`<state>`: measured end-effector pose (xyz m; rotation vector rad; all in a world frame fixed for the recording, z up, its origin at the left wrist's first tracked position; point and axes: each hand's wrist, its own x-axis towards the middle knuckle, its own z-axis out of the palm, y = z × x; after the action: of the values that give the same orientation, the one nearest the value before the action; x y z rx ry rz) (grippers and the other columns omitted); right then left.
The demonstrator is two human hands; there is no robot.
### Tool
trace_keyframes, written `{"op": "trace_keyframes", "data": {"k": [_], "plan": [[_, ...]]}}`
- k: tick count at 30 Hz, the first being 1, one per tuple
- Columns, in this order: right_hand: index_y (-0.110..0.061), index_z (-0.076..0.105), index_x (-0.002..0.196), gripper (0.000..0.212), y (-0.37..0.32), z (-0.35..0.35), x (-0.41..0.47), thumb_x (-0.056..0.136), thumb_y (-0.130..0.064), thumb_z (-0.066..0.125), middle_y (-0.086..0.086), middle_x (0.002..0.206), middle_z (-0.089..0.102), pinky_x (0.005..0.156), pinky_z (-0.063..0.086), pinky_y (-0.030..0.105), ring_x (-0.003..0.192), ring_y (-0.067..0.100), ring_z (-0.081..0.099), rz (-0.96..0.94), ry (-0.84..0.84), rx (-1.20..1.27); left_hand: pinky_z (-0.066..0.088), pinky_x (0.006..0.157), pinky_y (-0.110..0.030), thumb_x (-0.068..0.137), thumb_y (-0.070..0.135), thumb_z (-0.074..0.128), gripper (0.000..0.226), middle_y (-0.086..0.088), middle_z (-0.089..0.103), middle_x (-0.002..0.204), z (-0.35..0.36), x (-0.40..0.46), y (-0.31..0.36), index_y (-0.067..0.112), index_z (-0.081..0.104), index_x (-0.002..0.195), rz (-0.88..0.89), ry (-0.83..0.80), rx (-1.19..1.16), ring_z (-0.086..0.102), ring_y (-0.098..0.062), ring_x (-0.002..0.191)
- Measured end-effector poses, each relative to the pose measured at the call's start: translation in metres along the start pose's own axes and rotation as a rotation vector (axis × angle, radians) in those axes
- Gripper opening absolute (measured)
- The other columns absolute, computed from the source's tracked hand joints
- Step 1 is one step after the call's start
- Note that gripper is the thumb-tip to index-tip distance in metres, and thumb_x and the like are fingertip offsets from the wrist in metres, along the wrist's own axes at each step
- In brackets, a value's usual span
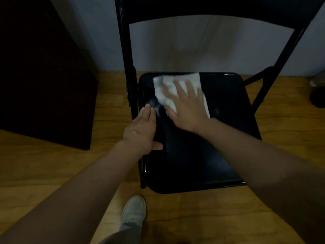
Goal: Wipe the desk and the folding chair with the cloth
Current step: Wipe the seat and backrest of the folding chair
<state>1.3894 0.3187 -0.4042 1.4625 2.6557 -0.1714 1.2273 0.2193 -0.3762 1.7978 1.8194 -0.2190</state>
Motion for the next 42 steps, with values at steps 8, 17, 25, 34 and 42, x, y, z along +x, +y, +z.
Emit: {"op": "trace_keyframes", "data": {"k": [8, 17, 25, 34, 42], "plan": [[-0.033, 0.031, 0.162, 0.081, -0.050, 0.028, -0.194, 0.087, -0.059, 0.045, 0.016, 0.170, 0.027, 0.113, 0.029, 0.076, 0.154, 0.052, 0.021, -0.098, -0.151, -0.078, 0.006, 0.124, -0.032, 0.076, 0.041, 0.081, 0.130, -0.007, -0.026, 0.162, -0.012, -0.008, -0.008, 0.009, -0.019, 0.154, 0.059, -0.074, 0.013, -0.016, -0.020, 0.152], [-0.030, 0.013, 0.166, 0.079, -0.037, 0.022, -0.104, 0.098, -0.059, 0.038, 0.017, 0.174, 0.010, 0.117, 0.015, 0.076, 0.155, 0.053, 0.008, 0.141, -0.053, 0.023, 0.009, 0.124, -0.033, 0.077, 0.036, 0.080, 0.131, -0.010, -0.029, 0.161, 0.003, -0.001, -0.006, 0.006, -0.023, 0.152, 0.041, -0.011, 0.103, -0.017, -0.023, 0.152], [-0.039, 0.007, 0.164, 0.077, 0.052, -0.002, 0.056, 0.095, -0.067, 0.025, 0.003, 0.174, 0.006, 0.119, 0.005, 0.073, 0.157, 0.042, 0.002, 0.281, -0.046, 0.055, 0.007, 0.124, -0.031, 0.081, 0.036, 0.077, 0.130, -0.012, -0.035, 0.158, 0.009, 0.001, -0.003, 0.006, -0.029, 0.149, 0.016, -0.007, 0.120, -0.020, -0.024, 0.151], [-0.039, 0.018, 0.164, 0.073, 0.078, 0.008, -0.051, 0.097, -0.063, 0.034, 0.009, 0.171, 0.024, 0.115, 0.025, 0.072, 0.155, 0.045, 0.018, 0.214, 0.012, 0.000, 0.008, 0.125, -0.034, 0.080, 0.035, 0.078, 0.130, -0.010, -0.034, 0.159, 0.002, -0.006, -0.001, 0.008, -0.028, 0.150, 0.011, -0.032, 0.088, -0.020, -0.022, 0.150], [-0.039, 0.020, 0.165, 0.074, 0.031, 0.031, -0.208, 0.099, -0.066, 0.039, 0.006, 0.173, 0.021, 0.120, 0.018, 0.071, 0.160, 0.042, 0.010, 0.142, -0.031, 0.040, 0.006, 0.124, -0.031, 0.080, 0.036, 0.078, 0.130, -0.010, -0.035, 0.158, 0.002, -0.005, 0.002, 0.008, -0.028, 0.149, -0.001, -0.033, 0.089, -0.022, -0.021, 0.150]]}}
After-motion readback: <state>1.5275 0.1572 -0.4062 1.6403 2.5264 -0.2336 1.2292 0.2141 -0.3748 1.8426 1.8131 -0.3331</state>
